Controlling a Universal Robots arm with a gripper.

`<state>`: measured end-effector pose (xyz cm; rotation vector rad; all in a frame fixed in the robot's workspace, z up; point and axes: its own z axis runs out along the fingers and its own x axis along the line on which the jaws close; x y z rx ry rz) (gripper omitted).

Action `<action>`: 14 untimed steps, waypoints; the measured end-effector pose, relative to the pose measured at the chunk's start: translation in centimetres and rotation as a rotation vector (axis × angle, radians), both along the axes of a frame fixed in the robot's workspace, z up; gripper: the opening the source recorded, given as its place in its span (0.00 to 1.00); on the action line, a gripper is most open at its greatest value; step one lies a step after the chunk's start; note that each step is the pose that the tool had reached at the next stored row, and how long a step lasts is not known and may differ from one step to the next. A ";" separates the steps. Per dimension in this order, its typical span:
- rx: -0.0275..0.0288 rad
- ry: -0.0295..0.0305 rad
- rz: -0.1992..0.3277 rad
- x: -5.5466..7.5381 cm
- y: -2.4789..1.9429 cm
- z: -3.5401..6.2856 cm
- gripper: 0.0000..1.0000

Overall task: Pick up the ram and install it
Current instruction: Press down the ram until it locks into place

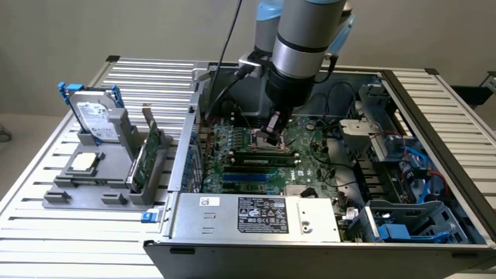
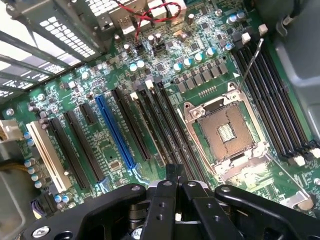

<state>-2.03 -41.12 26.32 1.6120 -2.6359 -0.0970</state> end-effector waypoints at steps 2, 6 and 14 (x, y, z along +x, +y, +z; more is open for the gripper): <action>-0.0018 0.0000 -0.029 0.0 0.00 0.00 0.11; -0.0061 -0.0001 -0.083 0.0 0.00 0.00 0.11; -0.0094 0.0003 -0.197 0.0 0.00 0.00 0.11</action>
